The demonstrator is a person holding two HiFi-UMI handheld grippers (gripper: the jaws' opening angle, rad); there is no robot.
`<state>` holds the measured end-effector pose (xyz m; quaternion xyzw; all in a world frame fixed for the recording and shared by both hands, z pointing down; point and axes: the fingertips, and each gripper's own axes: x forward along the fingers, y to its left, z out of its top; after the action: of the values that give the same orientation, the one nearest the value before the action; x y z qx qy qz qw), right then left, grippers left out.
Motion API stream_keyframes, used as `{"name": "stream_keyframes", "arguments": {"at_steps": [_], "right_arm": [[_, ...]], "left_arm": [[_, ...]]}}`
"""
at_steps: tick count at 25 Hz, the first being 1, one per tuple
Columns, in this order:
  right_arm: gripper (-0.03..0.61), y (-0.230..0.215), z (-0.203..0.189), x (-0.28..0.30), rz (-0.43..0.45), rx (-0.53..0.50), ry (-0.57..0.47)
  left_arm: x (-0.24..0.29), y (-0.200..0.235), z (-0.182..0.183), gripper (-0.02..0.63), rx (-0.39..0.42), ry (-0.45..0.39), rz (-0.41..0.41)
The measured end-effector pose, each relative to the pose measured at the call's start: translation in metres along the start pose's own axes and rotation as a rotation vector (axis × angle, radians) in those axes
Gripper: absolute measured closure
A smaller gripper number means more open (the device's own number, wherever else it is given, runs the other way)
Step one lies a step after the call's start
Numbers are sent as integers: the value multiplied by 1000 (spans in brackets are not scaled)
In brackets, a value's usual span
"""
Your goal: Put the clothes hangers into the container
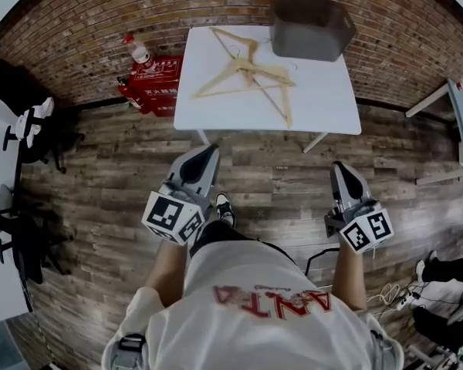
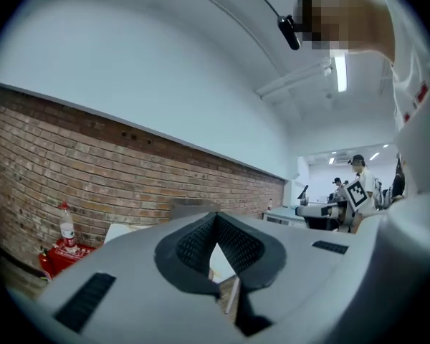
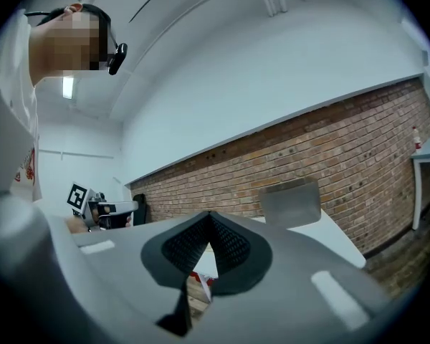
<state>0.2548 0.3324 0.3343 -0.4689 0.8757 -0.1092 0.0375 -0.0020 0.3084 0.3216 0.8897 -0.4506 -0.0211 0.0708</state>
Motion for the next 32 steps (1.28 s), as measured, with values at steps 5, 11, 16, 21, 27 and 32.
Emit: {"name": "stream_keyframes", "arguments": {"at_steps": [5, 11, 16, 21, 27, 32], "right_arm": [[577, 5, 19, 85, 32, -40, 40], [577, 15, 14, 193, 66, -85, 127], [577, 31, -1, 261, 97, -130, 182], [577, 17, -6, 302, 112, -140, 218], [577, -32, -3, 336, 121, -104, 200], [577, -96, 2, 365, 144, -61, 201]], "left_arm": [[23, 67, 3, 604, -10, 8, 16], [45, 161, -8, 604, -73, 23, 71], [59, 220, -9, 604, -79, 40, 73], [81, 253, -6, 604, -92, 36, 89], [129, 265, -9, 604, -96, 60, 109], [181, 258, 2, 604, -72, 67, 173]]}}
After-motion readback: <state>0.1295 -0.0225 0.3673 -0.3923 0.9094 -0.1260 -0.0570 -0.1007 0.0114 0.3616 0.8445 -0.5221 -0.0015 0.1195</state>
